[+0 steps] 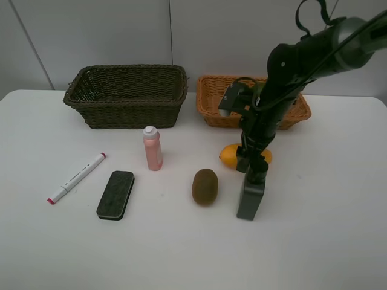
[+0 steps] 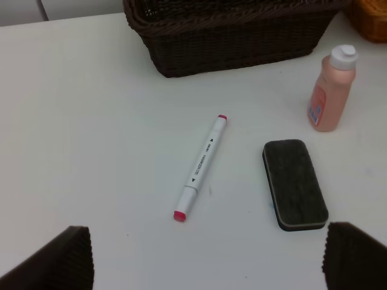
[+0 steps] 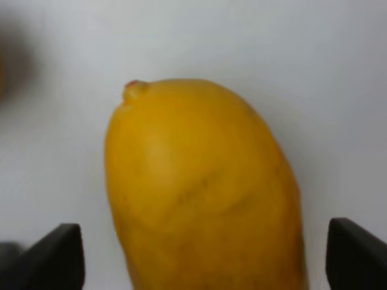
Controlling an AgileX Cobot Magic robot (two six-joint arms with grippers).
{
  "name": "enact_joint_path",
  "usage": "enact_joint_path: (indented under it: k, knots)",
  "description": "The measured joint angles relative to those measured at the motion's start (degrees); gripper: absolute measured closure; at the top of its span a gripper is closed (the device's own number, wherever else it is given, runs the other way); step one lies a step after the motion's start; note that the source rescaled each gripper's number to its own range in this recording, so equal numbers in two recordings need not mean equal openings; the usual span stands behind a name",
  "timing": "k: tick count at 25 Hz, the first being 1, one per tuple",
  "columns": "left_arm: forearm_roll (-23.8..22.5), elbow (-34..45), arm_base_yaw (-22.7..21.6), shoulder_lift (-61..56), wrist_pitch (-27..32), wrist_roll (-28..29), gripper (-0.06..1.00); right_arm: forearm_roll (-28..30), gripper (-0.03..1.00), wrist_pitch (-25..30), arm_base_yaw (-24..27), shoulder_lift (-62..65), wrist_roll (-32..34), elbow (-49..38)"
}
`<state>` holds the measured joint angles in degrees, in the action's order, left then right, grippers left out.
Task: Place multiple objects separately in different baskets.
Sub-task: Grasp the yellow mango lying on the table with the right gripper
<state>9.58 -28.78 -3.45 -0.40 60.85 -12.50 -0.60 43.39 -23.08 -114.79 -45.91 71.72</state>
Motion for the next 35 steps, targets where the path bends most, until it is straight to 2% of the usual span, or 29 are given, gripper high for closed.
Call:
enact_joint_path:
  k: [7,13,35]
  knots:
    - [0.0,0.0,0.0,0.0,0.0,0.0,-0.06,3.52,0.03,0.68,0.0,-0.61,-0.25,1.83]
    - [0.0,0.0,0.0,0.0,0.0,0.0,-0.06,4.36,0.03,0.5,0.0,-1.37,-0.25,2.07]
    - [0.0,0.0,0.0,0.0,0.0,0.0,-0.06,4.73,0.03,-1.98,0.0,-3.58,-0.37,2.07]
